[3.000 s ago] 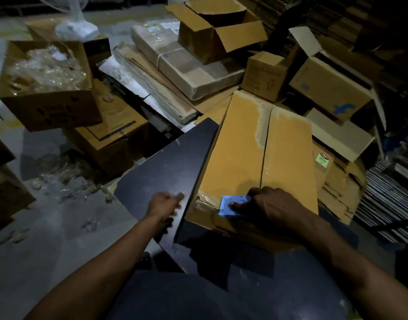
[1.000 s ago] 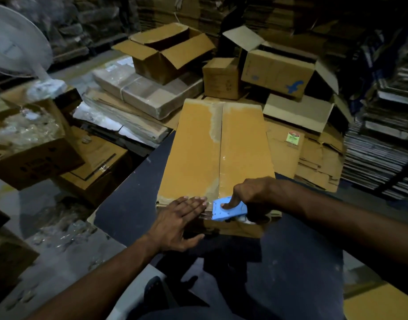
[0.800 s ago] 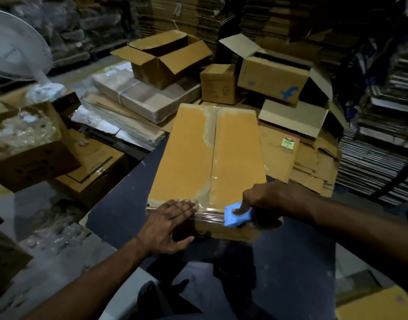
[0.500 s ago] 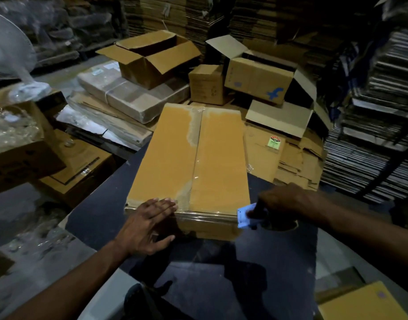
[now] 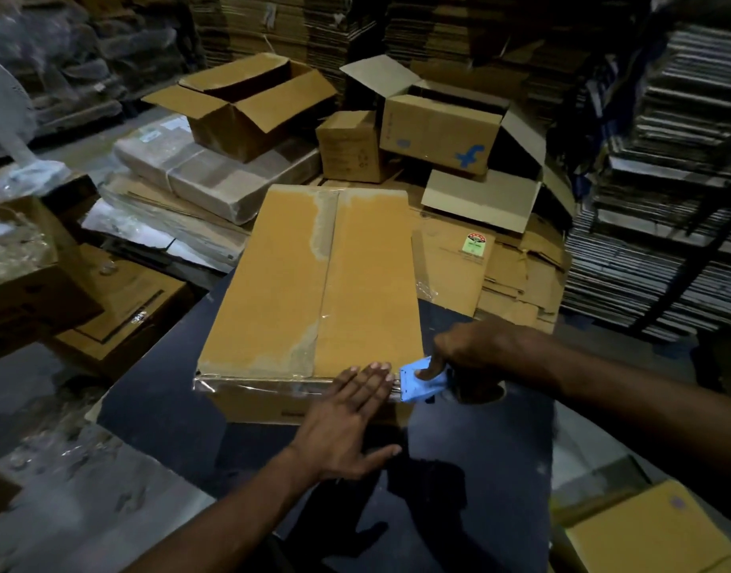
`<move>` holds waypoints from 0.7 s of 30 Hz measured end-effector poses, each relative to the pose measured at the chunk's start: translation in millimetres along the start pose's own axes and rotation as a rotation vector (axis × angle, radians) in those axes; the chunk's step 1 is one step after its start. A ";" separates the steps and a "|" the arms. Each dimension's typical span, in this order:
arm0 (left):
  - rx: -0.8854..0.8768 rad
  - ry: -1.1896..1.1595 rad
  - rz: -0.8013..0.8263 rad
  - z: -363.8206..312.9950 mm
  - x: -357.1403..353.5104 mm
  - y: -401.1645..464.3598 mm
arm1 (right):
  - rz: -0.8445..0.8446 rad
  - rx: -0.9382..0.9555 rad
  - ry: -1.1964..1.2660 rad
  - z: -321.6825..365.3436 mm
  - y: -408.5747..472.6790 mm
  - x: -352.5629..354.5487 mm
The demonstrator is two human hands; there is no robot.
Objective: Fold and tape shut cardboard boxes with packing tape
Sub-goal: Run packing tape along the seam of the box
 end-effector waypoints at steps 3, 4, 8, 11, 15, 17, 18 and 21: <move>-0.015 -0.028 -0.017 1.4 4.3 -2.2 | 0.012 -0.015 0.256 -14.6 -7.4 -6.5; -0.012 -0.031 -0.021 1.5 4.1 -1.5 | 0.022 -0.008 0.289 -17.0 -13.5 -8.1; -0.017 -0.054 -0.029 2.4 4.3 -3.2 | -0.066 0.050 -0.004 -32.1 -35.8 -2.3; -0.013 -0.047 -0.027 3.1 4.5 -4.2 | -0.073 0.011 0.045 -55.4 -46.1 -1.3; -0.011 -0.024 0.001 2.7 1.8 -4.3 | -0.121 -0.105 0.097 -99.4 -56.4 -0.4; -0.013 -0.016 0.007 1.1 3.1 -3.3 | -0.135 -0.119 0.035 -111.7 -56.9 -3.7; -0.014 -0.016 0.009 0.1 3.6 -2.5 | -0.135 -0.127 0.023 -116.3 -53.5 -8.3; 0.004 -0.026 0.035 -1.4 7.1 0.7 | -0.106 -0.131 -0.024 -117.9 -31.5 -28.5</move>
Point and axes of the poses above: each hand's wrist, its own y-axis towards the middle knuckle, its own x-axis out of the back of the hand, z = x × y, the point moved 10 cm from there along y, towards the middle knuckle, and after that the axes turned 1 degree about -z, right-handed, at the moved point
